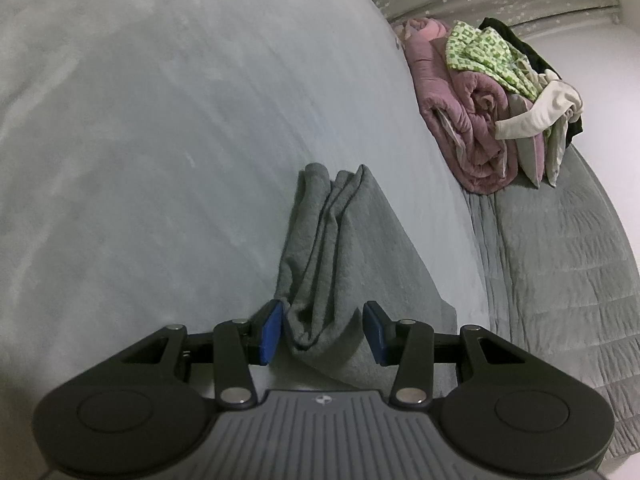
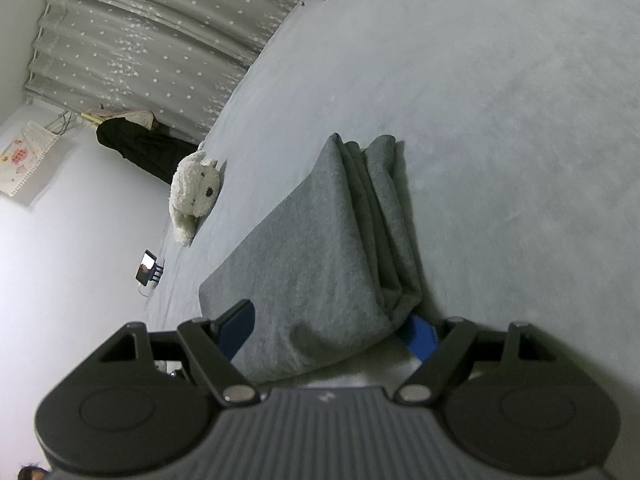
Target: Fold clothes
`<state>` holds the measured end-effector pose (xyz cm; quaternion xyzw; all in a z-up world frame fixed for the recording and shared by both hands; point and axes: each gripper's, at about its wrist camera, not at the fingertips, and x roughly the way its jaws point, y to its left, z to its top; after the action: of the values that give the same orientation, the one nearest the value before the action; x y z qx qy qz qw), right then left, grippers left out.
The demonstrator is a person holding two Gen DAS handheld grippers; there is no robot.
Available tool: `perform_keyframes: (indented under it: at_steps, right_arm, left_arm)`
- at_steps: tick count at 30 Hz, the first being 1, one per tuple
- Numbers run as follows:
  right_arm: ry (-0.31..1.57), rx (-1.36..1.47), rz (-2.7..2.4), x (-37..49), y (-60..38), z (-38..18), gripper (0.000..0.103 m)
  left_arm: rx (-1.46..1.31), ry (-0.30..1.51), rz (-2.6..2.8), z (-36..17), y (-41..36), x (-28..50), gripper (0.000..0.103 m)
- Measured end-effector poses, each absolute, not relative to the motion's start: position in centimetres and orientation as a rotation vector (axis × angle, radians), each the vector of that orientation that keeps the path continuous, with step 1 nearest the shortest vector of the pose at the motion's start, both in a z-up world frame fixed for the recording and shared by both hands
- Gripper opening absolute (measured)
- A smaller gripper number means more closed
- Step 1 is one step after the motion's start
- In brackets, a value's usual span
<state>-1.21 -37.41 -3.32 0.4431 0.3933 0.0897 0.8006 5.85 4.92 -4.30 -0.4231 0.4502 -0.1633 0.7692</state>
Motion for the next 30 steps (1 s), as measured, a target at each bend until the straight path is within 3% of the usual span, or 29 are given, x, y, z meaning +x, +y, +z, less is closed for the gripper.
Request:
perform_keyframes:
  at_steps: [8,26,30]
  right_arm:
    - [0.841,0.954,0.194,-0.5,-37.7,-3.8,0.079]
    - [0.817,0.918,0.184,2.2,-38.1,-3.9,0.078]
    - [0.808,0.891,0.176,2.7,-38.0,-3.7,0.074]
  left_arm:
    - [-0.856,0.966,-0.373,-4.0,4.0,6.8,0.051]
    - [-0.847,0.957,-0.407,-4.3,2.9,9.8,0.052]
    - [-0.855,0.956,-0.409,-4.4,3.1,10.4,0.052]
